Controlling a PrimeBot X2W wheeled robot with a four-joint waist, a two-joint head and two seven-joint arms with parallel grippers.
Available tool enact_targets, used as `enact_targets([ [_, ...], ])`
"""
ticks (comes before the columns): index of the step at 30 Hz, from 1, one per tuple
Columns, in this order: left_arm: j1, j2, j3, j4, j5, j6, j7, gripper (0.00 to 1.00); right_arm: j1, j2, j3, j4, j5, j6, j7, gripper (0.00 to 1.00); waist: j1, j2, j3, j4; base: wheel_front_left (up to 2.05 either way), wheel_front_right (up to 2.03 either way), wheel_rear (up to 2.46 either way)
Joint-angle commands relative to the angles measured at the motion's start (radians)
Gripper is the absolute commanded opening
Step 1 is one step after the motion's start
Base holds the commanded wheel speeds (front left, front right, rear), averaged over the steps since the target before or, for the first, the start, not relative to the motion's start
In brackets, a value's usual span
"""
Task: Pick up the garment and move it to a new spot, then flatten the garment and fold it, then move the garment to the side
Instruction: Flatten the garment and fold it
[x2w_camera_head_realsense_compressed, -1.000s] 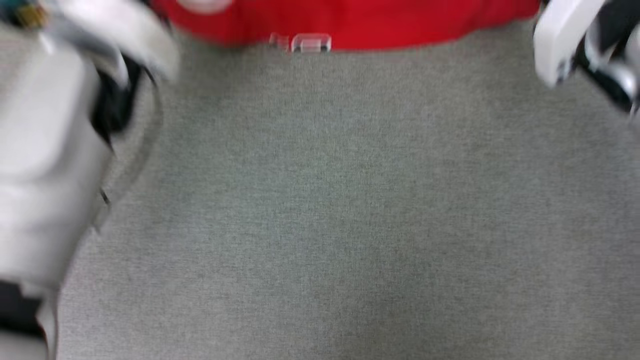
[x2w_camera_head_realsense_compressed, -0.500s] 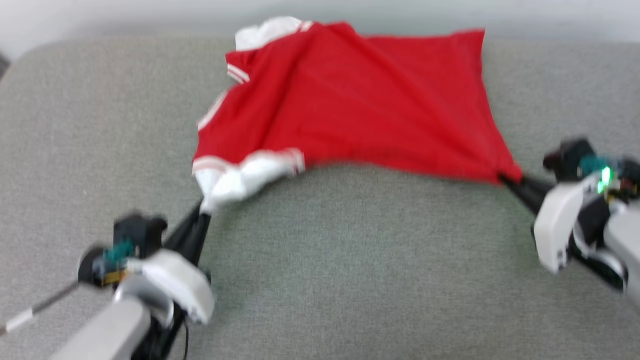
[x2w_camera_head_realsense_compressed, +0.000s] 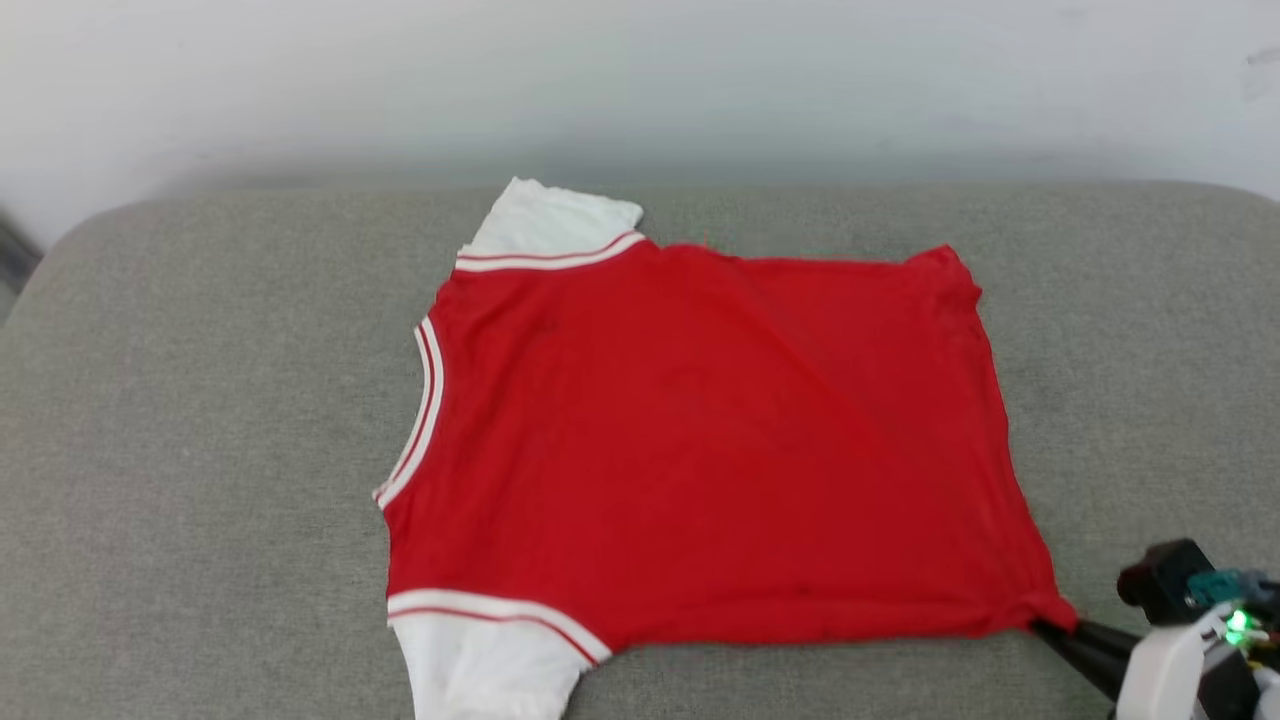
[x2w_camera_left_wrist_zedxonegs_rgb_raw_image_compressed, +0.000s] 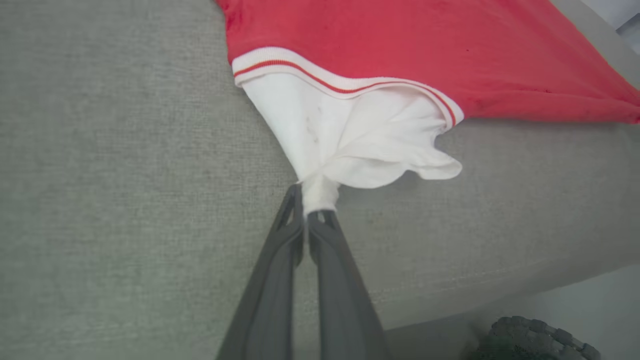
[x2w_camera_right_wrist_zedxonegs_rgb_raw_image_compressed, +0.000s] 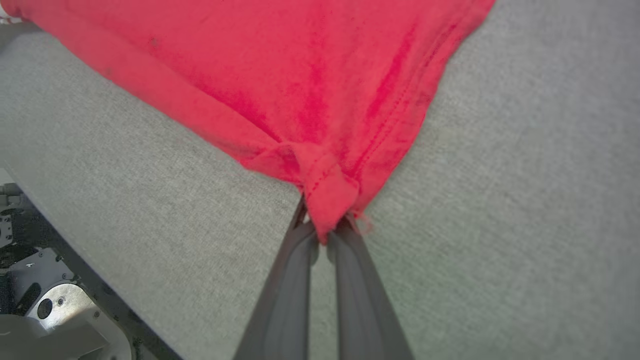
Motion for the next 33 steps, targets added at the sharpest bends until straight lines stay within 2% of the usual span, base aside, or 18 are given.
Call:
enact_targets([
  [1,0.022,0.007,0.001,-0.008,-0.004,0.010,-0.006,0.00,0.032,-0.013,-0.015,-0.010,0.003,-0.001,0.002,0.00,0.0003,-0.0001,-0.013,0.000,0.00,0.00,0.00],
  [8,0.083,0.020,0.018,-0.049,-0.014,0.038,-0.022,0.00,0.160,-0.041,-0.120,-0.101,-0.010,-0.001,0.057,0.00,0.0003,-0.0001,-0.027,0.003,0.00,0.00,0.00],
  [18,-0.103,0.061,0.047,-0.044,0.058,0.013,0.013,0.00,0.148,0.007,-0.328,-0.188,-0.078,-0.001,0.142,0.00,0.0003,-0.0001,0.005,0.001,0.00,0.00,0.00],
  [26,-0.346,0.071,0.072,0.008,0.115,-0.055,0.072,0.00,0.071,0.061,-0.445,-0.221,-0.135,-0.001,0.215,0.00,0.0003,-0.0001,0.102,-0.014,0.00,0.00,0.00],
  [33,-0.526,0.059,0.071,0.100,0.153,-0.121,0.115,0.00,-0.011,0.100,-0.472,-0.212,-0.160,-0.001,0.274,0.00,0.0003,-0.0001,0.194,-0.036,0.00,0.00,0.00],
])
